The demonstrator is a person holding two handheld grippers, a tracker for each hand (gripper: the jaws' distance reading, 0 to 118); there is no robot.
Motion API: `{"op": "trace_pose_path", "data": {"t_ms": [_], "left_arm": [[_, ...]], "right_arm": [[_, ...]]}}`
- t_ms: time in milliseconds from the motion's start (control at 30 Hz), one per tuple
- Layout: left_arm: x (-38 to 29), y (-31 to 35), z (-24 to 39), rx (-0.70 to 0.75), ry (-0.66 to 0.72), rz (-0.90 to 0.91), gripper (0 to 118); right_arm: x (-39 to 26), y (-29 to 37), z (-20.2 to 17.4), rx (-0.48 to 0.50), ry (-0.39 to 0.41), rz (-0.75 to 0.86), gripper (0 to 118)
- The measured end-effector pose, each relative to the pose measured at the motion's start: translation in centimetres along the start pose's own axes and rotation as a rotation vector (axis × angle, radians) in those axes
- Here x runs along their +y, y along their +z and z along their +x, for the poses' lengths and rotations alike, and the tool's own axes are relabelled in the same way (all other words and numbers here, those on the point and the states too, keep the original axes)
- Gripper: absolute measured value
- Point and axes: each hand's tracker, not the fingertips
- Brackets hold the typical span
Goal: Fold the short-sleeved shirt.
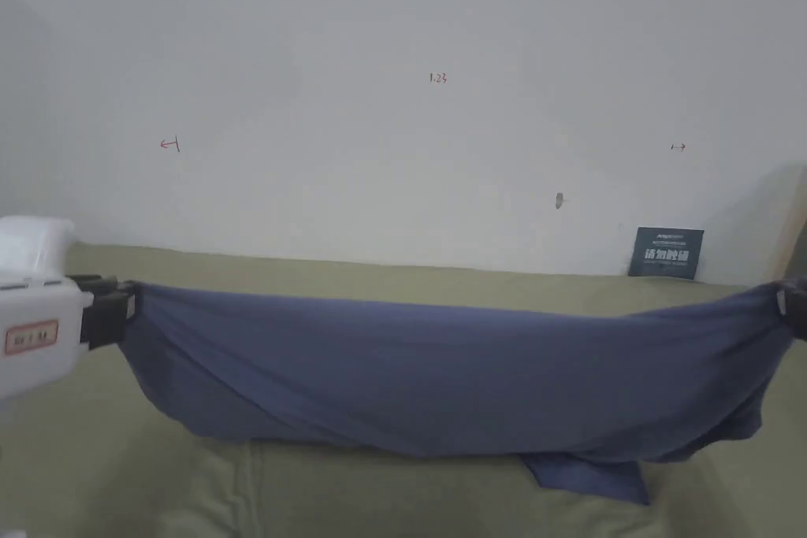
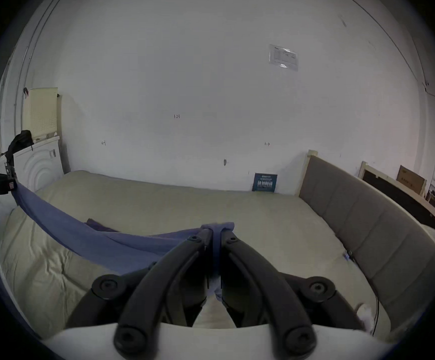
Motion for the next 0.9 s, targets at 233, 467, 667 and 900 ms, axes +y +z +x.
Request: {"op": "trace_pose_path", "data": {"t_ms": [233, 467, 667, 900], "left_arm": [[-6.0, 5.4, 0.1, -0.028, 0.041, -0.042, 3], [-13.3, 8.8, 0.4, -0.043, 0.085, -0.143, 3], [-19.8, 8.8, -0.1, -0.059, 0.112, -0.281, 3], [-24.5, 8.3, -0.1, -0.082, 0.132, -0.367, 3]], "right_arm": [[-6.1, 5.8, 0.4, 0.016, -0.082, -0.045, 9], [-13.9, 9.3, 0.6, 0.033, -0.127, -0.166, 9], [-20.0, 10.3, 0.6, 0.045, -0.138, -0.311, 9], [-25.1, 9.6, 1.5, 0.037, -0.126, -0.459, 9]]}}
